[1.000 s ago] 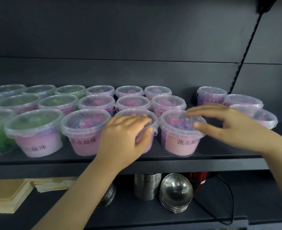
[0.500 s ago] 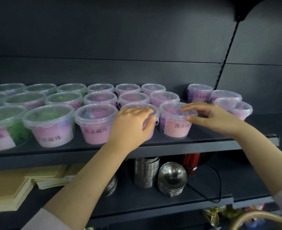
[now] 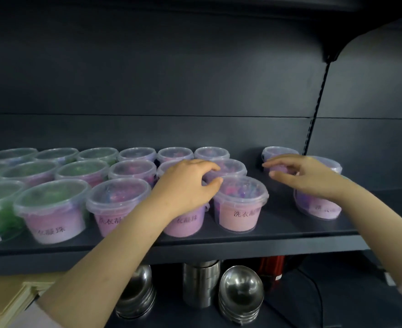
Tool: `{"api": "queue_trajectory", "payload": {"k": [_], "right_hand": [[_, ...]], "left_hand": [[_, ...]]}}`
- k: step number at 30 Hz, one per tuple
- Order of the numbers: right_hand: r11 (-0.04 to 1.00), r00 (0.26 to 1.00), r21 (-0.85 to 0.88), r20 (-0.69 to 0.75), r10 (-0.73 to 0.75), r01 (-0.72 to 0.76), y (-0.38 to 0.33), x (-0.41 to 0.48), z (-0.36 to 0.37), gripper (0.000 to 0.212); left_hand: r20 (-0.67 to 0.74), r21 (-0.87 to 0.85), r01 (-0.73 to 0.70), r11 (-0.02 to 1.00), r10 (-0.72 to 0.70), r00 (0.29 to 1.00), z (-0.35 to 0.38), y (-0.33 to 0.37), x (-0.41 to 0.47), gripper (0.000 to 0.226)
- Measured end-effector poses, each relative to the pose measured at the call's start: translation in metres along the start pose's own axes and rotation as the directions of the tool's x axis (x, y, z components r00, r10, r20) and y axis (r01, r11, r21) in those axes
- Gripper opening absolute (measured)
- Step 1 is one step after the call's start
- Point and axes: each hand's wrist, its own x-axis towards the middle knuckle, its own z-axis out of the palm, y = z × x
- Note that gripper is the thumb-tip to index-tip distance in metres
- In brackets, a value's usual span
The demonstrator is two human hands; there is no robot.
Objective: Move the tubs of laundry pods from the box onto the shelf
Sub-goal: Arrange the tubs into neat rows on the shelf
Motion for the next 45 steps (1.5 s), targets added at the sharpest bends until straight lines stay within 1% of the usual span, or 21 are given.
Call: {"api": "queue_trajectory", "payload": {"k": [3, 6, 9, 11, 13, 16, 21, 25, 28, 31, 35, 45], "right_hand": [[0.996, 0.999, -0.082, 0.021, 0.029, -0.027, 0.028, 0.027, -0.015, 0.025], [0.990, 0.998, -0.139, 0.062, 0.032, -0.023, 0.059, 0.057, -0.024, 0.030], [0.972, 0.987, -0.232, 0.147, 0.061, -0.026, 0.089, 0.092, -0.028, 0.039], [0.940, 0.967, -0.339, 0.220, 0.129, -0.049, 0.106, 0.114, -0.028, 0.048], [0.896, 0.941, -0.440, 0.272, 0.200, -0.063, 0.121, 0.130, -0.029, 0.054], [0.867, 0.908, -0.495, 0.332, 0.257, -0.064, 0.132, 0.141, -0.033, 0.054], [0.865, 0.896, -0.502, 0.373, 0.240, -0.022, 0.131, 0.144, -0.035, 0.054], [0.890, 0.888, -0.456, 0.415, 0.196, 0.017, 0.114, 0.148, -0.027, 0.052], [0.906, 0.884, -0.416, 0.448, 0.135, 0.073, 0.096, 0.155, -0.013, 0.050], [0.931, 0.870, -0.351, 0.484, 0.092, 0.097, 0.081, 0.164, 0.003, 0.054], [0.931, 0.854, -0.348, 0.513, 0.090, 0.111, 0.074, 0.177, 0.016, 0.059], [0.942, 0.845, -0.316, 0.529, 0.080, 0.109, 0.074, 0.180, 0.014, 0.059]], "left_hand": [[0.056, -0.026, 0.041, 0.999, -0.039, 0.998, 0.010, 0.010, 0.027, 0.038], [0.120, -0.028, 0.084, 0.996, -0.080, 0.990, 0.021, 0.017, 0.052, 0.041], [0.236, 0.044, 0.117, 0.992, -0.124, 0.964, 0.031, 0.014, 0.067, 0.044], [0.312, 0.062, 0.139, 0.988, -0.152, 0.938, 0.037, 0.009, 0.070, 0.043], [0.326, 0.069, 0.152, 0.986, -0.166, 0.931, 0.042, 0.004, 0.068, 0.043], [0.330, 0.094, 0.155, 0.983, -0.178, 0.927, 0.044, 0.000, 0.065, 0.048], [0.344, 0.101, 0.169, 0.980, -0.194, 0.919, 0.044, 0.002, 0.063, 0.049], [0.334, 0.090, 0.177, 0.980, -0.197, 0.922, 0.044, 0.005, 0.062, 0.050], [0.336, 0.087, 0.176, 0.981, -0.195, 0.921, 0.043, 0.006, 0.062, 0.050], [0.337, 0.087, 0.169, 0.982, -0.189, 0.922, 0.043, 0.005, 0.061, 0.050], [0.317, 0.085, 0.166, 0.982, -0.184, 0.930, 0.045, 0.002, 0.061, 0.049], [0.293, 0.101, 0.158, 0.982, -0.181, 0.939, 0.046, 0.002, 0.060, 0.050]]}}
